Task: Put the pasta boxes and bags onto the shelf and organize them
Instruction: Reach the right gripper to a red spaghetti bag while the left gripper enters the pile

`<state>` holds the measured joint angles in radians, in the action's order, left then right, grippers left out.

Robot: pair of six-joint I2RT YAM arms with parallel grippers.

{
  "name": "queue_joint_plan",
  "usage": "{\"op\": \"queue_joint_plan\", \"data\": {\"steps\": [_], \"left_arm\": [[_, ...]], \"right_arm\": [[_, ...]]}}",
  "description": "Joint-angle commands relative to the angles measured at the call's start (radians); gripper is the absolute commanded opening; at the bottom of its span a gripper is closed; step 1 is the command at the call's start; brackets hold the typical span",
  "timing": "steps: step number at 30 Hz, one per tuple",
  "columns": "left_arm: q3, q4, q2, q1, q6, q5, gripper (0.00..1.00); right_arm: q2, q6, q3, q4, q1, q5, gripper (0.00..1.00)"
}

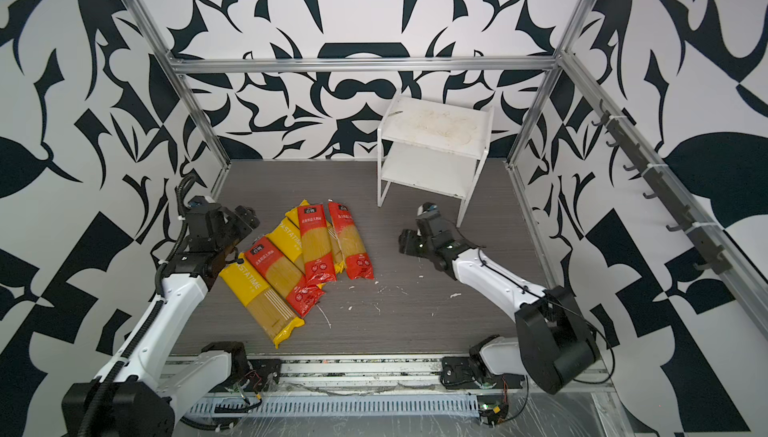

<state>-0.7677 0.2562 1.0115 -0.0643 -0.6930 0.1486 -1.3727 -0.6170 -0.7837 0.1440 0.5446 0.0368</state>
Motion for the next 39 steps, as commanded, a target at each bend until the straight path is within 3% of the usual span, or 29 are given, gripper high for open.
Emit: {"op": "queue_joint_plan", "data": {"steps": [1, 5, 7, 9, 14, 16, 21, 31, 39], "left_arm": [[-0.015, 0.091, 0.015, -0.130, -0.093, -0.086, 0.81], [-0.047, 0.118, 0.078, -0.301, -0.123, -0.046, 0.83], [-0.042, 0.111, 0.104, -0.333, -0.140, -0.080, 0.83], [-0.029, 0.115, 0.116, -0.335, -0.150, -0.104, 0.81], [-0.007, 0.114, 0.116, -0.314, -0.137, -0.159, 0.78], [0.001, 0.098, 0.129, -0.267, -0.132, -0.252, 0.77], [0.070, -0.028, 0.155, -0.141, -0.198, -0.490, 0.67], [0.114, -0.091, 0.254, -0.137, -0.186, -0.521, 0.63], [0.173, -0.183, 0.336, -0.138, -0.215, -0.560, 0.52]], "right_arm": [[-0.068, -0.041, -0.097, 0.026, 0.129, -0.033, 0.72], [-0.184, 0.031, -0.228, 0.134, 0.274, -0.179, 0.76], [-0.233, 0.065, -0.307, 0.214, 0.341, -0.286, 0.77], [-0.264, 0.070, -0.356, 0.228, 0.382, -0.298, 0.77], [-0.344, -0.041, -0.446, 0.151, 0.403, -0.096, 0.65], [-0.380, -0.098, -0.468, 0.084, 0.402, -0.037, 0.58], [-0.481, -0.190, -0.540, -0.015, 0.384, 0.051, 0.54], [-0.609, -0.287, -0.554, -0.086, 0.296, 0.192, 0.58], [-0.669, -0.403, -0.525, -0.296, 0.297, 0.336, 0.54]]}}
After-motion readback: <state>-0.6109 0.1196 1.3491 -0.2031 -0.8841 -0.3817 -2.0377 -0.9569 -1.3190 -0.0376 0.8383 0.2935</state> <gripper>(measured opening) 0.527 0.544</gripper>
